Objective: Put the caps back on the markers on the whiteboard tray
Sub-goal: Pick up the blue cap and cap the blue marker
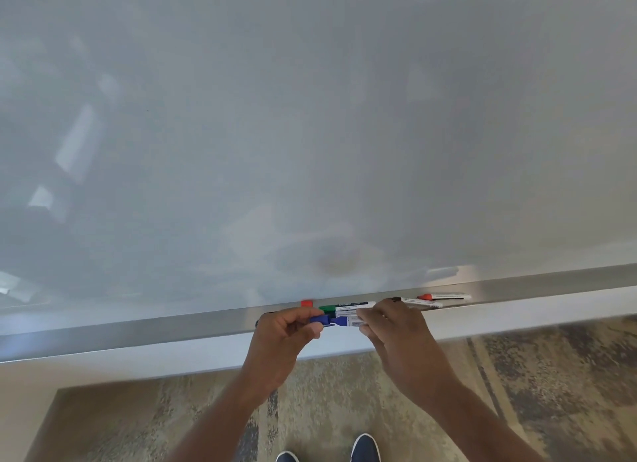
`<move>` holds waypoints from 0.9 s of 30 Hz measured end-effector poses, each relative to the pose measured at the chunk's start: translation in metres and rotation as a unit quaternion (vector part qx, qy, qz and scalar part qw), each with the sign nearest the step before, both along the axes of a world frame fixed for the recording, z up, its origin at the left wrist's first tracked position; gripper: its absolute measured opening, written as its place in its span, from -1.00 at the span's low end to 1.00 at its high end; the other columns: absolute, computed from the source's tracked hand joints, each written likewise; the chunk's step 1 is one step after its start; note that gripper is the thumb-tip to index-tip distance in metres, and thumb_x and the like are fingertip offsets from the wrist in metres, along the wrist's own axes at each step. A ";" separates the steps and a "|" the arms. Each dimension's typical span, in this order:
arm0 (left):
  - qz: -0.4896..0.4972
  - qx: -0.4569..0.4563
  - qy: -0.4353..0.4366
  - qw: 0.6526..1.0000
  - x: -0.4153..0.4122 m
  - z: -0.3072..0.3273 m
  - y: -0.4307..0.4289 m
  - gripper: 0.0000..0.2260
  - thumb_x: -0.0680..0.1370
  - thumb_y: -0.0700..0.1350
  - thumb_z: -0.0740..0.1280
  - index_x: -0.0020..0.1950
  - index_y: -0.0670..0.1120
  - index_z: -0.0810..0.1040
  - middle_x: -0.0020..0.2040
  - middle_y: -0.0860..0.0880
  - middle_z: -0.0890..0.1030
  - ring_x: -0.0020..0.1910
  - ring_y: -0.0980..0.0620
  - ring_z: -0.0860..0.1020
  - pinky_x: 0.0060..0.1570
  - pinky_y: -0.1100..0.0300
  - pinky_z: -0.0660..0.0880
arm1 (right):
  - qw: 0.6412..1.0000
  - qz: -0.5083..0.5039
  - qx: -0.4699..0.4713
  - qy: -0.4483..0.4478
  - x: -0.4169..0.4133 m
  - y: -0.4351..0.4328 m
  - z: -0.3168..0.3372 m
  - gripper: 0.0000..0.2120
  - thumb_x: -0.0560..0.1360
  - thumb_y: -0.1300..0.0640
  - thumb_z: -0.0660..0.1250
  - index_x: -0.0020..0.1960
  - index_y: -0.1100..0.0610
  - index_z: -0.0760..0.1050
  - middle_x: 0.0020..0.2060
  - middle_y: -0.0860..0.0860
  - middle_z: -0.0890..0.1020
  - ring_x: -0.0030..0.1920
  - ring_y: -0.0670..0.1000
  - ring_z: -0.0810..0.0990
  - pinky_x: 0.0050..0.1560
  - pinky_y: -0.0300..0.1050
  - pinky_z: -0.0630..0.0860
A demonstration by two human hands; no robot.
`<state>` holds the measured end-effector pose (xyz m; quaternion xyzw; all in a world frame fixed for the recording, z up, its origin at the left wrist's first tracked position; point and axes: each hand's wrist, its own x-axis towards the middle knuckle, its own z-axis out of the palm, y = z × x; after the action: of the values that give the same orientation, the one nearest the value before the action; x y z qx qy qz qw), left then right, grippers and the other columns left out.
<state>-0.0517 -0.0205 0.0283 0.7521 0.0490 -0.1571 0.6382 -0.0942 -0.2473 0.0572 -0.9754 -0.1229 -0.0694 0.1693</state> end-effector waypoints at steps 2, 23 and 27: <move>-0.002 -0.001 0.002 1.000 -0.001 -0.001 0.003 -0.74 0.54 -0.22 0.53 -0.04 0.18 0.81 -0.10 0.04 0.82 -0.12 0.08 0.71 0.03 0.17 0.63 | 1.000 -0.001 -0.001 0.006 -0.002 0.003 0.000 -0.76 0.47 0.20 0.51 0.11 0.04 0.60 -0.03 -0.02 0.64 -0.02 0.04 0.61 -0.01 -0.09 0.51; -0.058 0.094 0.013 0.994 -0.017 -0.030 0.030 -0.78 0.53 -0.14 0.57 -0.08 0.23 0.80 -0.15 0.11 0.81 -0.19 0.16 0.71 -0.13 0.32 0.60 | 0.992 0.039 0.059 0.100 -0.010 0.031 -0.032 -0.79 0.56 0.13 0.41 0.19 0.02 0.60 -0.04 -0.07 0.62 -0.09 -0.07 0.56 -0.03 -0.20 0.46; 0.000 0.107 0.023 0.994 -0.010 -0.040 0.044 -0.79 0.53 -0.16 0.56 -0.04 0.20 0.77 -0.18 0.11 0.80 -0.16 0.10 0.73 -0.06 0.22 0.65 | 0.988 0.050 0.080 0.126 0.014 0.046 -0.048 -0.74 0.57 0.13 0.40 0.24 0.03 0.51 0.06 -0.05 0.65 0.00 -0.07 0.57 -0.05 -0.49 0.27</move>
<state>-0.0618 0.0237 -0.0122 0.8123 0.0801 -0.1678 0.5527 -0.0802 -0.2014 0.0092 -0.9524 -0.1430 0.0525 0.2640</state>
